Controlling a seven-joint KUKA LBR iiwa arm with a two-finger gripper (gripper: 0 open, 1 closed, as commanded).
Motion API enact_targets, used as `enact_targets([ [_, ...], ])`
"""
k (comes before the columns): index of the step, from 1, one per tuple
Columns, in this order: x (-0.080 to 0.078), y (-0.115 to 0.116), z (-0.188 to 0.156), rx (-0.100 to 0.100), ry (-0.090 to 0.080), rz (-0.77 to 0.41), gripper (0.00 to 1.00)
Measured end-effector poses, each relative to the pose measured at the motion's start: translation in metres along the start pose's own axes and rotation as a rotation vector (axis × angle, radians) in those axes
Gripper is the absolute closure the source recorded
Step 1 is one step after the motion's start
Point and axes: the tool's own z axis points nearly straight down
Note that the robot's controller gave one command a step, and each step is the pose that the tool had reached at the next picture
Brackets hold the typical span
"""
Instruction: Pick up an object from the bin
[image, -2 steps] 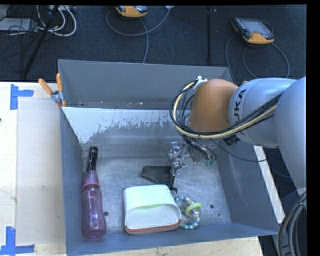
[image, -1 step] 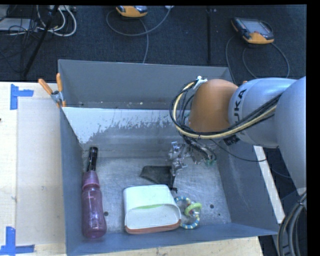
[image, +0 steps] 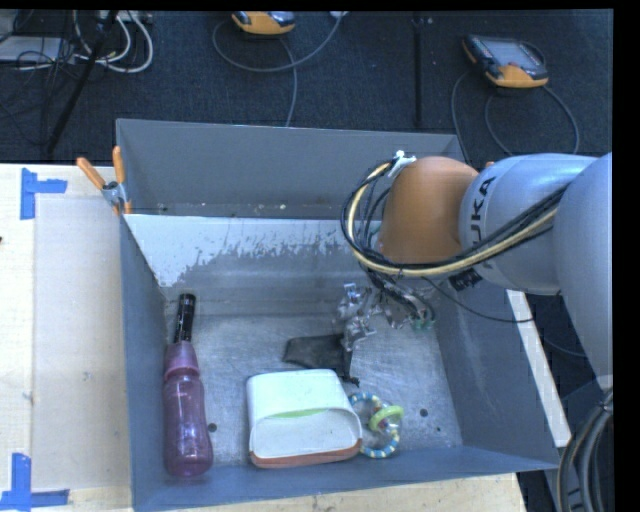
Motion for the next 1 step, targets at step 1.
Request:
enact_targets([
  [1,0.0026,0.0009,-0.0199,-0.002,0.008,0.000,1.00],
])
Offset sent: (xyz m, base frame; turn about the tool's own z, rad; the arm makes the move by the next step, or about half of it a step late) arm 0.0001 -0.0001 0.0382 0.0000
